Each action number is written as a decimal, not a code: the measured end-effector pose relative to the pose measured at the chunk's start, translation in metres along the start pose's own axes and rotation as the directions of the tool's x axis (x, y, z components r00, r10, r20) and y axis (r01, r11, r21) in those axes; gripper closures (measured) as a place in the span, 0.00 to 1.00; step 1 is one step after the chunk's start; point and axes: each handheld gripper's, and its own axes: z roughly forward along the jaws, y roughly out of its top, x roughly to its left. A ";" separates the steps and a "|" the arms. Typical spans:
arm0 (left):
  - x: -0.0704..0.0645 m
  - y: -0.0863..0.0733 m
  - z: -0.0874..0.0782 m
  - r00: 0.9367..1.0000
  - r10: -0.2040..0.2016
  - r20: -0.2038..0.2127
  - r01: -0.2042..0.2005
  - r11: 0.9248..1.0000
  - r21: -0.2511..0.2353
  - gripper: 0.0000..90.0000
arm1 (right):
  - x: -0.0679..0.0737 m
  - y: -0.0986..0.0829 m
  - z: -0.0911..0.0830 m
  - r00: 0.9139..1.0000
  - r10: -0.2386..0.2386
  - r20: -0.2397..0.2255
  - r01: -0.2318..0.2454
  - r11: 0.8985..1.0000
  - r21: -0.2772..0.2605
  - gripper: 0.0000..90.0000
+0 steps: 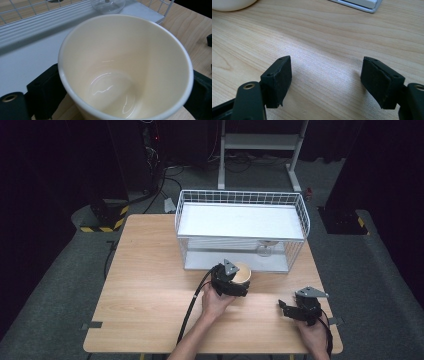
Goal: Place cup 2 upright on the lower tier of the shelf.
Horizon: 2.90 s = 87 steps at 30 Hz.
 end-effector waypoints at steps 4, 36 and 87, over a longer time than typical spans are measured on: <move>-0.002 0.000 -0.001 1.000 0.016 -0.024 -0.016 1.000 -0.007 0.10 | 0.000 0.000 0.000 1.000 0.000 0.000 0.000 1.000 0.000 0.28; 0.011 0.005 -0.018 0.997 0.015 -0.070 -0.016 1.000 -0.013 0.11 | 0.000 0.000 0.000 1.000 -0.001 -0.001 0.001 1.000 0.000 0.28; 0.067 0.022 -0.008 0.977 -0.034 -0.211 0.032 0.999 -0.014 0.10 | 0.000 0.000 0.000 1.000 -0.001 -0.001 0.001 1.000 0.000 0.28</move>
